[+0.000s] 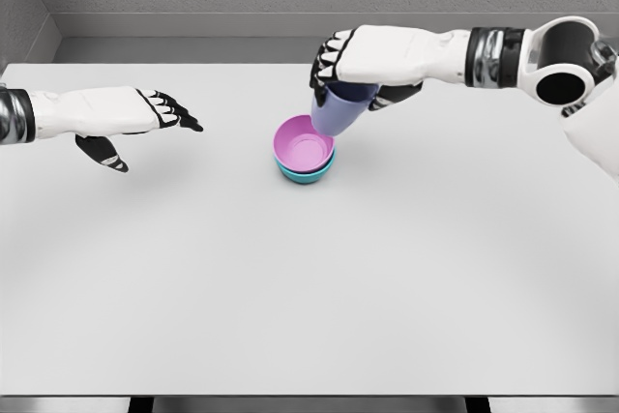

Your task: Stacking bowl and cup with both arms

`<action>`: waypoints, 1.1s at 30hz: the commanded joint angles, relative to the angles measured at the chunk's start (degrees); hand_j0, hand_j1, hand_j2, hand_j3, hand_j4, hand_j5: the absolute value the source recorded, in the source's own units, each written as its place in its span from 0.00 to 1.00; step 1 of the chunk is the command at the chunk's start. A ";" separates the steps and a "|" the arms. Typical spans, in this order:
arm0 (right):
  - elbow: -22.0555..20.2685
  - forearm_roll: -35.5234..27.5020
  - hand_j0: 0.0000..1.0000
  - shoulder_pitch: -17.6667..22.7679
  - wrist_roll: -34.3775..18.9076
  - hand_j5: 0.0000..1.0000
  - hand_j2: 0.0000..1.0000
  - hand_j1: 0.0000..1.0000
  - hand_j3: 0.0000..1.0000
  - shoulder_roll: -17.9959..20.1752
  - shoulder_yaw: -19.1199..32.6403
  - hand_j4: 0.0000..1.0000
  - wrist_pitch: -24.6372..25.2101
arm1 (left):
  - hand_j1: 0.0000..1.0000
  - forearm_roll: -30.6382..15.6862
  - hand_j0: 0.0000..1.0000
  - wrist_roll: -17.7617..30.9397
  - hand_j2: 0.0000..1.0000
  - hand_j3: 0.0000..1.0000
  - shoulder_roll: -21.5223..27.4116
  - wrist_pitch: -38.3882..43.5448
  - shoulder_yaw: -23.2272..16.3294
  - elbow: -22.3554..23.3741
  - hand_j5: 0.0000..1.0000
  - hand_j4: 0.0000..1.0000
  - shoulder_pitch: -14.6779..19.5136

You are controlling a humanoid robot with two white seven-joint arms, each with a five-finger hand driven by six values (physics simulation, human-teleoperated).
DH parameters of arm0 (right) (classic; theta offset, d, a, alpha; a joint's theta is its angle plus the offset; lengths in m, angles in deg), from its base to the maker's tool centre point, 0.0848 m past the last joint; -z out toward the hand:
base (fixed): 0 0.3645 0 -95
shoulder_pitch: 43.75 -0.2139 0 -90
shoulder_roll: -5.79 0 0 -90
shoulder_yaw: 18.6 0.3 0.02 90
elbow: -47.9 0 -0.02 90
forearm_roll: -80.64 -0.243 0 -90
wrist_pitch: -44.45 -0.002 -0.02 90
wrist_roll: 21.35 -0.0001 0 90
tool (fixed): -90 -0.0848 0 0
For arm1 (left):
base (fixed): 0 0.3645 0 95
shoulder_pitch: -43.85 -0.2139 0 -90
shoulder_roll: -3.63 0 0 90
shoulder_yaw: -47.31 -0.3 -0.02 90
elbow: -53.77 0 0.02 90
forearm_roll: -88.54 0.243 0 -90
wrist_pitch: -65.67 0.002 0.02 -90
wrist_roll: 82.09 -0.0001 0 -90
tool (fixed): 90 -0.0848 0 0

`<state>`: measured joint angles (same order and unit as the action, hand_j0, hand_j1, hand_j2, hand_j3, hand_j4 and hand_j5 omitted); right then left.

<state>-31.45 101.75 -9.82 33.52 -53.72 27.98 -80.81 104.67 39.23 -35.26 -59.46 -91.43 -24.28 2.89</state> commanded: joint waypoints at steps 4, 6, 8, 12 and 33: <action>-0.28 -0.37 0.47 -0.09 0.13 0.47 0.47 0.47 0.47 -2.46 -2.37 0.47 0.26 | 1.00 -0.30 1.00 -0.03 1.00 1.00 -0.04 0.13 0.05 0.01 1.00 1.00 0.00; -0.02 -0.11 0.47 -0.09 0.13 0.47 0.47 0.47 0.47 -3.77 -2.90 0.47 0.26 | 1.00 -0.30 1.00 -0.03 1.00 1.00 -0.04 0.13 -0.04 0.01 1.00 1.00 -0.26; 0.51 0.16 0.47 -0.09 0.13 0.47 0.47 0.47 0.47 -4.39 -2.90 0.47 0.26 | 1.00 -0.30 1.00 -0.03 1.00 1.00 -0.04 0.13 -0.04 0.01 1.00 1.00 -0.35; 1.48 0.25 0.48 -0.09 0.13 0.48 0.48 0.48 0.48 -5.01 -2.90 0.48 0.26 | 1.00 -0.30 1.00 -0.03 1.00 1.00 -0.04 0.13 -0.04 -0.08 1.00 1.00 -0.35; 5.96 0.34 0.49 0.62 0.13 0.49 0.49 0.49 0.49 -5.53 -4.22 0.49 0.26 | 1.00 -0.30 1.00 -0.11 1.00 1.00 2.33 0.13 1.63 1.33 1.00 1.00 -0.26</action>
<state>-25.49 102.44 -9.21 33.60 -59.26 23.78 -80.73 104.67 39.16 -33.51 -59.46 -90.30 -23.33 2.63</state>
